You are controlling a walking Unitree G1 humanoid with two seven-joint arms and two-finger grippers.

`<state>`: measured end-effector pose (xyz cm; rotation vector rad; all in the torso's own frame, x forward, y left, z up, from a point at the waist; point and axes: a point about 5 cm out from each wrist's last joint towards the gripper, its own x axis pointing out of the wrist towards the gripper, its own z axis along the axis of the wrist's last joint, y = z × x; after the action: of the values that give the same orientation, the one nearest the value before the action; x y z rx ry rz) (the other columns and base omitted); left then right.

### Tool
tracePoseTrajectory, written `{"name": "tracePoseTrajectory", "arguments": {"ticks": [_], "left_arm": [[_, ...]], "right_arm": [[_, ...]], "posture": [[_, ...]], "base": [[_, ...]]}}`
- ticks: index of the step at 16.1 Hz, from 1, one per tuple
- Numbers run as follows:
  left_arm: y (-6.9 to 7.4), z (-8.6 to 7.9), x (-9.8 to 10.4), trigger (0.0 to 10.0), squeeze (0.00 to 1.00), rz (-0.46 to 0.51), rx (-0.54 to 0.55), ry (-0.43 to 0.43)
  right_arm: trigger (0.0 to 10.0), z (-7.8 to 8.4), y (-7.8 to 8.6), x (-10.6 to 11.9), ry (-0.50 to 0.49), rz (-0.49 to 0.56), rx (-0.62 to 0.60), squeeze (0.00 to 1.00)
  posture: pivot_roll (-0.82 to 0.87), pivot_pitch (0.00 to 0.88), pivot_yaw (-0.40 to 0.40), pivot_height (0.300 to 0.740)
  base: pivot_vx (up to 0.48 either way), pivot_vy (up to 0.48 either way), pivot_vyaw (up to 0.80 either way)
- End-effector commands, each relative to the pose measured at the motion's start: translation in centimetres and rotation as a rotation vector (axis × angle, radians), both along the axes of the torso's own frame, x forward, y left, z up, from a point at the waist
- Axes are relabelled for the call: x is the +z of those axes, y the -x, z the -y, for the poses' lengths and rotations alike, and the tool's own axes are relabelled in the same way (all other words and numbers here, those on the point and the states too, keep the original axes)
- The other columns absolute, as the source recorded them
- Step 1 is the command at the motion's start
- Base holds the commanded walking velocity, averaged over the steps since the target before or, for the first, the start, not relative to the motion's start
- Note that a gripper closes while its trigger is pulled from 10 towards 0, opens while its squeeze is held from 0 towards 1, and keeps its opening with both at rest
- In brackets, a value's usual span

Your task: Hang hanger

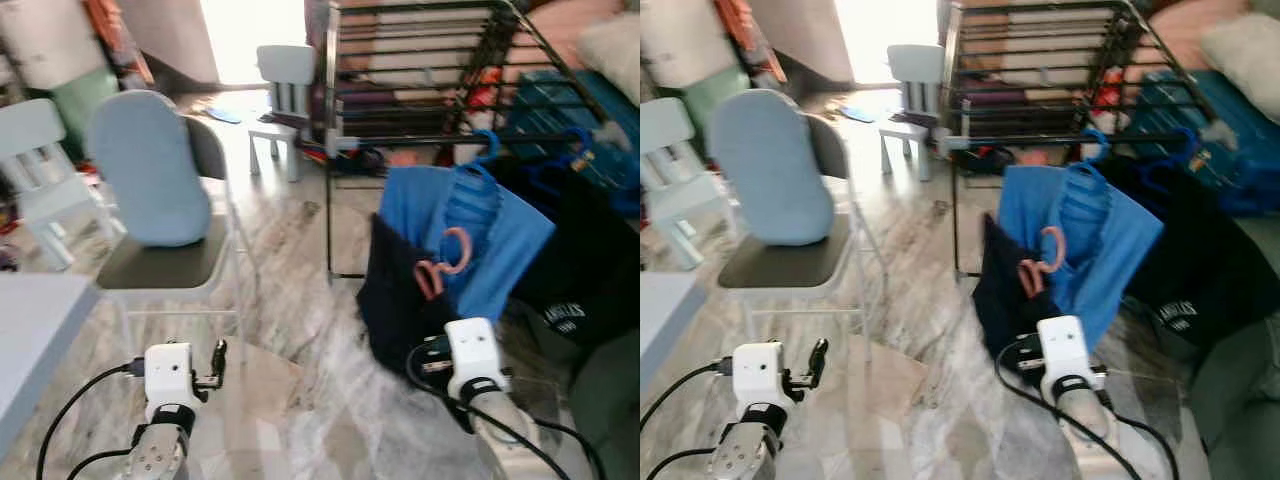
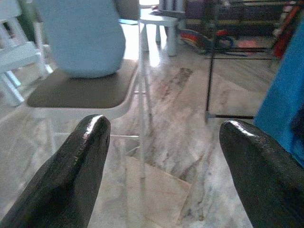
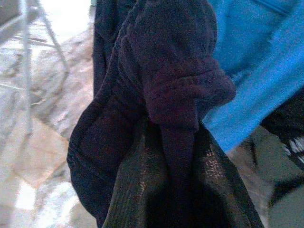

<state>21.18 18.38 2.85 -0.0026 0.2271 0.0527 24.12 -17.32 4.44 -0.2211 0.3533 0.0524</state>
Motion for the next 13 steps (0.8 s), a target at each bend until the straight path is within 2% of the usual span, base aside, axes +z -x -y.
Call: {"name": "tracePoseTrajectory", "arguments": {"ticks": [1,4,8,13], "left_arm": [[0.0,-0.1,0.0,10.0,0.0,-0.005,0.011,-0.003],[0.1,0.4,-0.3,10.0,0.0,-0.02,0.022,-0.002],[0.2,0.0,-0.4,10.0,0.0,-0.021,0.066,-0.003],[-0.3,-0.1,-0.2,10.0,0.0,-0.013,0.048,-0.032]], "right_arm": [[10.0,0.0,-0.5,1.5,-0.003,0.075,0.006,0.0],[10.0,0.4,-0.7,1.3,0.006,0.061,0.014,0.0],[10.0,0.1,-1.5,1.2,0.012,0.05,0.046,0.0],[10.0,0.2,-1.9,0.9,-0.015,0.044,-0.002,0.0]], "posture": [[-0.15,0.0,0.047,0.74],[-0.13,0.0,0.018,0.74],[-0.09,0.0,-0.027,0.74],[-0.1,0.0,-0.007,0.74]], "base": [[0.0,0.0,0.0],[0.0,0.0,0.0],[0.0,0.0,0.0],[0.0,0.0,0.0]]}}
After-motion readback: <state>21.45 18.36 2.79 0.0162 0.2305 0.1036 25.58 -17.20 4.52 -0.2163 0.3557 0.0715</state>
